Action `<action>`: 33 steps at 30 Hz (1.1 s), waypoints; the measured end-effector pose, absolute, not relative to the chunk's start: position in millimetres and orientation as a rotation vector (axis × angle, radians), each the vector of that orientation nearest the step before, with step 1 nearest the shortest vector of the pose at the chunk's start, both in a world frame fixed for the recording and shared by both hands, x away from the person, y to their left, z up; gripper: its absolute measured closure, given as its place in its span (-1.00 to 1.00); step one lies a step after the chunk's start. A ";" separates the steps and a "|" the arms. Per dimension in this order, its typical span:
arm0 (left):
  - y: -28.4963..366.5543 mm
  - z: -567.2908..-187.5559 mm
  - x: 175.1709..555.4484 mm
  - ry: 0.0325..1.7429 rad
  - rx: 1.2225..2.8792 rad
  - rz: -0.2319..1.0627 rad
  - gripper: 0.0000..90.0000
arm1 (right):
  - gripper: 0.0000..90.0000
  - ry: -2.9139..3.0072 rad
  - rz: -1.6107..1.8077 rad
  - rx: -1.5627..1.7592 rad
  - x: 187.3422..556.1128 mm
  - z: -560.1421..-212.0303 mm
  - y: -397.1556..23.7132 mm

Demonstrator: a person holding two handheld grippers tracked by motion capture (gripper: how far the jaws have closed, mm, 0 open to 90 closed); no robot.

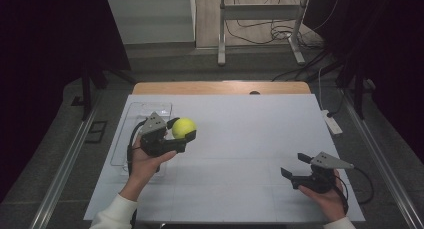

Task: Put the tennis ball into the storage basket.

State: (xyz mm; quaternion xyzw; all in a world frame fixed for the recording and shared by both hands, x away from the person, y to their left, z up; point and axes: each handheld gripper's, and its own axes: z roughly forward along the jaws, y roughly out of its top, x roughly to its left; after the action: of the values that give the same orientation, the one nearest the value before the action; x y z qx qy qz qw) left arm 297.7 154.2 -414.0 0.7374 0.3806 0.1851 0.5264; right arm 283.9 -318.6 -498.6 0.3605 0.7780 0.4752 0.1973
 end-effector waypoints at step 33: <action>164.7 -406.3 323.0 0.951 1.729 0.472 -0.41 | -0.70 2.179 1.329 1.009 283.7 -499.2 -317.2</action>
State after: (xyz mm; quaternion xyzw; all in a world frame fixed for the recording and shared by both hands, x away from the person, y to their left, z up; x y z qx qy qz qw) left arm 323.0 164.7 -406.3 0.7237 0.3980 0.1977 0.5279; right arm 283.7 -317.2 -499.2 0.3603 0.7784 0.4747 0.1972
